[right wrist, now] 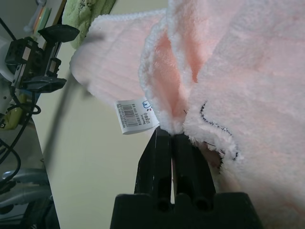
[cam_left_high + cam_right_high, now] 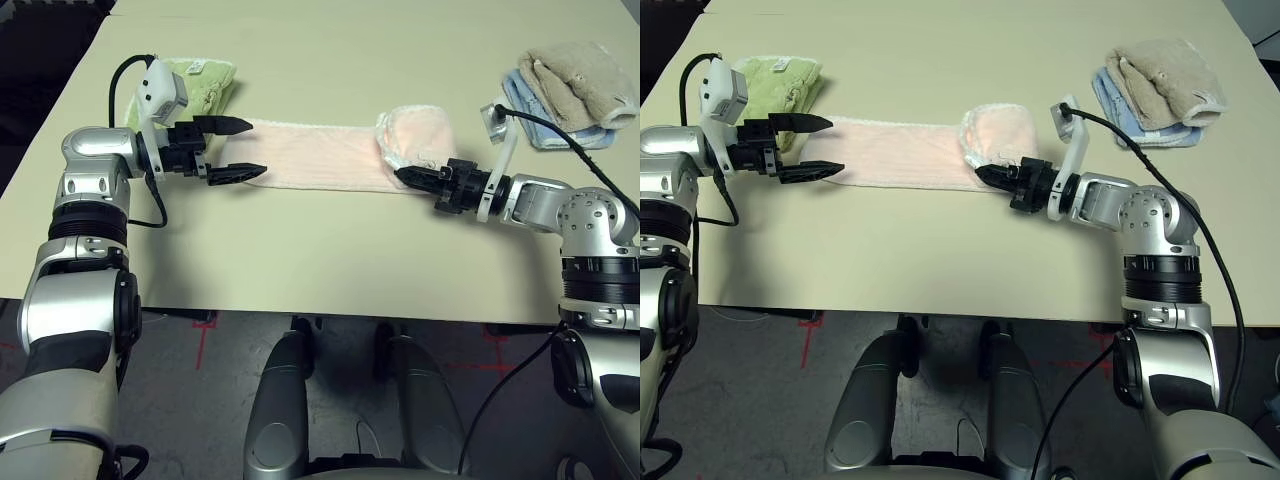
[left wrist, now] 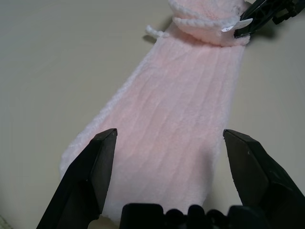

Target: Fold the towel and set it aside.

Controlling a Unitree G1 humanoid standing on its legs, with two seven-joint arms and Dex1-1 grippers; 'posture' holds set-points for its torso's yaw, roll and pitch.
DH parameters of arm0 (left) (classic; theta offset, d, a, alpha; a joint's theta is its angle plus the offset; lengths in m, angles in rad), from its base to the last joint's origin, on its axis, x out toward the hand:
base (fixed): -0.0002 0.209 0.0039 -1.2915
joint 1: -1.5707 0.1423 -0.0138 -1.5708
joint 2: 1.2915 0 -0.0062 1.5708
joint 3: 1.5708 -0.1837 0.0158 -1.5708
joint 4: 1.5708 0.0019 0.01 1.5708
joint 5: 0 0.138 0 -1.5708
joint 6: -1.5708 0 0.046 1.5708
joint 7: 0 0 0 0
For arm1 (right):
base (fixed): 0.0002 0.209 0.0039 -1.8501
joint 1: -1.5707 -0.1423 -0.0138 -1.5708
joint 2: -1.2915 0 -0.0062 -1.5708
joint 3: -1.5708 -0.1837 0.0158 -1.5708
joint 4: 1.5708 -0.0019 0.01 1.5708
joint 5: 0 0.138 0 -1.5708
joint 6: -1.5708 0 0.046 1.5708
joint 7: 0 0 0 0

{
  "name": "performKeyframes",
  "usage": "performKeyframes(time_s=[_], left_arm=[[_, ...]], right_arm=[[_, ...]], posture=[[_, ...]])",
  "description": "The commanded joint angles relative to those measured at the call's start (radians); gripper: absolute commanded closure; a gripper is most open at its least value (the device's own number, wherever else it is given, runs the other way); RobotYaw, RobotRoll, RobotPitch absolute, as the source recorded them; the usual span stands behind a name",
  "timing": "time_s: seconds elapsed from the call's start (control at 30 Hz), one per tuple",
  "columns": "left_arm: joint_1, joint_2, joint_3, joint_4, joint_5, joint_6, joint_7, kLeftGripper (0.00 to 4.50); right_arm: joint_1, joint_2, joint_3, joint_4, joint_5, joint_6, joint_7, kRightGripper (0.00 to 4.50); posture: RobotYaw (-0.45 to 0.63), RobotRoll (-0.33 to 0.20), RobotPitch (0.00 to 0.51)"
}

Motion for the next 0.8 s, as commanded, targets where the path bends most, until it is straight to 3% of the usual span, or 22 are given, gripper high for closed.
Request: performKeyframes(time_s=[0.03, 0.33, 0.8], left_arm=[[0.014, 0.015, 0.0, -0.022, -0.007, 0.005, -0.007, 0.0], [0.028, 0.012, 0.001, -0.037, -0.01, 0.011, -0.008, 0.0], [0.066, 0.019, 0.005, -0.081, -0.021, 0.03, -0.006, 0.0]], right_arm=[[0.001, -0.003, 0.029, -0.02, -0.016, -0.002, 0.025, 3.42], [-0.033, 0.029, 0.091, -0.026, -0.048, -0.025, 0.072, 0.02], [-0.084, 0.051, 0.213, -0.032, -0.123, -0.13, 0.223, 0.02]], posture=[[0.04, 0.0, 0.302], [0.04, 0.0, 0.296], [0.06, 0.0, 0.292]])
